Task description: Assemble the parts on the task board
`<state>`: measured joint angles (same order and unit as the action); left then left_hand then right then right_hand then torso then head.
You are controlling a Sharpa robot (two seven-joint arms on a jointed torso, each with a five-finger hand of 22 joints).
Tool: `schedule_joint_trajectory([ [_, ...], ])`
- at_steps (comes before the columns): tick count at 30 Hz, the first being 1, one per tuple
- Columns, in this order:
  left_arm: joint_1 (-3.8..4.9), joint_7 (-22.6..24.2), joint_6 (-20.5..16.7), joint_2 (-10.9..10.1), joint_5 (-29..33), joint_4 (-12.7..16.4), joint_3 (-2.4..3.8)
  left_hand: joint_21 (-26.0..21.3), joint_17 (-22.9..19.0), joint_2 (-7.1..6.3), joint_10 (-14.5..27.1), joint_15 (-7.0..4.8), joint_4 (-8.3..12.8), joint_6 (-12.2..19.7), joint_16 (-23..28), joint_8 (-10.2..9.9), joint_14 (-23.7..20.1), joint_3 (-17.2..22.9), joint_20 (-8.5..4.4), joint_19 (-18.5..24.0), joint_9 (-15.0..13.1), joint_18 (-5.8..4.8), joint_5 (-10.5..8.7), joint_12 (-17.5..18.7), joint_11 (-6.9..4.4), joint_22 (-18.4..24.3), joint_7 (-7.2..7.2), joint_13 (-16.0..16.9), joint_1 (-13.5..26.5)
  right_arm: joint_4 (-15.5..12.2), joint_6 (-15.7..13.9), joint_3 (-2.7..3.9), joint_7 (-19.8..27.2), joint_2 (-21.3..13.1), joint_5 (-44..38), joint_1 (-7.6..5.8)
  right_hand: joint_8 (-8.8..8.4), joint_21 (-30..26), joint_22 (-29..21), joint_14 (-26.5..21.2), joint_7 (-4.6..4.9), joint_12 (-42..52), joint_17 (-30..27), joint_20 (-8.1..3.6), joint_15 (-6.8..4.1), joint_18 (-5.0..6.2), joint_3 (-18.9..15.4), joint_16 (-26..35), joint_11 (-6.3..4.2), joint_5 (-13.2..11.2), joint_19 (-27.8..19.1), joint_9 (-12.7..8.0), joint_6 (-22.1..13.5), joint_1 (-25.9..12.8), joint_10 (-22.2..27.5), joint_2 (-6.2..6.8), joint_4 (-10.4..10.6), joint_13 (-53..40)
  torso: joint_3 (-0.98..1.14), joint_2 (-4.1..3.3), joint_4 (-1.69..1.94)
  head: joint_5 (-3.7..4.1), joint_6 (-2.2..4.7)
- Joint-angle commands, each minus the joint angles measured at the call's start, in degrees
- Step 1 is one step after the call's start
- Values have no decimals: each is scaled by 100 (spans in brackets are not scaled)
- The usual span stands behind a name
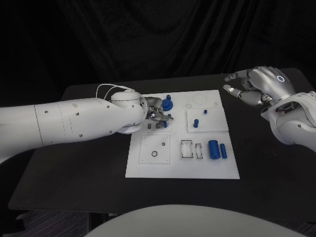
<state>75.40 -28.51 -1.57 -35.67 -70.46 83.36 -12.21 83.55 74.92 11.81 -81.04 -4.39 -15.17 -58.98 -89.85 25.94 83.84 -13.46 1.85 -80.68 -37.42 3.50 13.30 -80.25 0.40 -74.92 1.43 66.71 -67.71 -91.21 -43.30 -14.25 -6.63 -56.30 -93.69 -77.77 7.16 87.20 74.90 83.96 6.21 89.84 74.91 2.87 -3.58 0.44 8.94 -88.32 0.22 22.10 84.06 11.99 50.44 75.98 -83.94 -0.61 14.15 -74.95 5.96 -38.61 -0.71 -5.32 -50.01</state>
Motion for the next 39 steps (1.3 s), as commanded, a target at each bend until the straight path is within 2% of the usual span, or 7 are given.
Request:
schedule_joint_trajectory([
  [1, -15, 111, 91, 15, 26, -4, 4, -46, 1508, 0, -896, -39, 2, -29, -15, -56, 616, 51, -12, 73, -18, -14, 44, -975, -280, -278, -7, 2329, -80, -5, -1, 5, 44, 2, 139, 10, -33, -8, 1404, 540, 6, 16, 1206, 27, 46, 36, 15, 6, 44, 14, 455, -9, 48, -23, -606, -12, 10, -1505, 2, -21, -6, 39, 1],
  [6, -23, 121, 96, 10, 26, -12, 4, -53, 1508, -2, -896, -37, 9, -24, -15, -89, 616, 86, -11, 78, -34, -13, 79, -975, -277, -276, -4, 2329, -108, -3, 1, 5, 68, 9, 207, 10, -33, -11, 1403, 539, 6, 16, 1203, 27, 46, 37, 16, 8, 45, 14, 454, -9, 50, -23, -606, -13, 10, -1505, -4, -25, -6, 61, 1],
  [9, -26, 124, 100, 8, 26, -19, 4, -68, 1508, -31, -896, -35, 47, -26, -15, -147, 616, 159, -10, 88, -68, -10, 201, -975, -275, -270, -2, 2329, -187, -1, 3, 5, 73, 10, 224, 10, -34, -15, 1401, 539, 7, 16, 1199, 27, 47, 38, 19, 10, 46, 15, 451, -9, 53, -22, -606, -16, 11, -1505, -6, -20, -1, 67, 1],
  [23, -36, 150, 148, 11, 26, -41, 4, -88, 1508, -77, -896, -33, 107, -22, -15, -224, 616, 257, -7, 102, -110, -6, 273, -975, -274, -261, -2, 2329, -290, 10, 24, 5, 73, 22, 239, 10, -35, -23, 1398, 538, 7, 16, 1195, 28, 49, 40, 33, 12, 49, 22, 448, -9, 67, -7, -606, -15, 0, -1505, -14, -22, -1, 81, 1],
  [25, -37, 153, 161, 12, 26, -43, 4, -100, 1508, -101, -896, -32, 132, -24, -15, -274, 616, 328, -6, 109, -138, -4, 381, -975, -273, -258, -1, 2329, -339, 10, 26, 5, 71, 22, 239, 10, -37, -19, 1400, 536, 8, 16, 1190, 29, 50, 40, 41, 15, 51, 30, 449, -9, 75, 5, -606, -14, -8, -1505, -15, -20, -2, 79, 1],
  [29, -39, 150, 199, 13, 26, -47, 4, -105, 1508, -129, -896, -32, 148, -26, -15, -309, 616, 375, -6, 111, -158, -3, 450, -975, -273, -260, -2, 2329, -371, 11, 32, 5, 65, 22, 240, 10, -39, -20, 1399, 536, 9, 16, 1188, 31, 52, 40, 52, 16, 53, 42, 449, -10, 85, 18, -606, -11, -19, -1505, -15, -20, -2, 73, 1],
  [39, -46, 150, 256, 13, 26, -69, 4, -106, 1508, -155, -896, -32, 165, -32, -15, -325, 616, 398, -6, 108, -171, -4, 470, -975, -275, -266, -4, 2329, -394, 31, 46, 5, 52, 28, 240, 10, -45, -25, 1397, 536, 11, 16, 1188, 33, 55, 41, 75, 16, 55, 77, 446, -11, 107, 46, -606, -1, -44, -1505, -19, -19, -3, 69, 1],
])
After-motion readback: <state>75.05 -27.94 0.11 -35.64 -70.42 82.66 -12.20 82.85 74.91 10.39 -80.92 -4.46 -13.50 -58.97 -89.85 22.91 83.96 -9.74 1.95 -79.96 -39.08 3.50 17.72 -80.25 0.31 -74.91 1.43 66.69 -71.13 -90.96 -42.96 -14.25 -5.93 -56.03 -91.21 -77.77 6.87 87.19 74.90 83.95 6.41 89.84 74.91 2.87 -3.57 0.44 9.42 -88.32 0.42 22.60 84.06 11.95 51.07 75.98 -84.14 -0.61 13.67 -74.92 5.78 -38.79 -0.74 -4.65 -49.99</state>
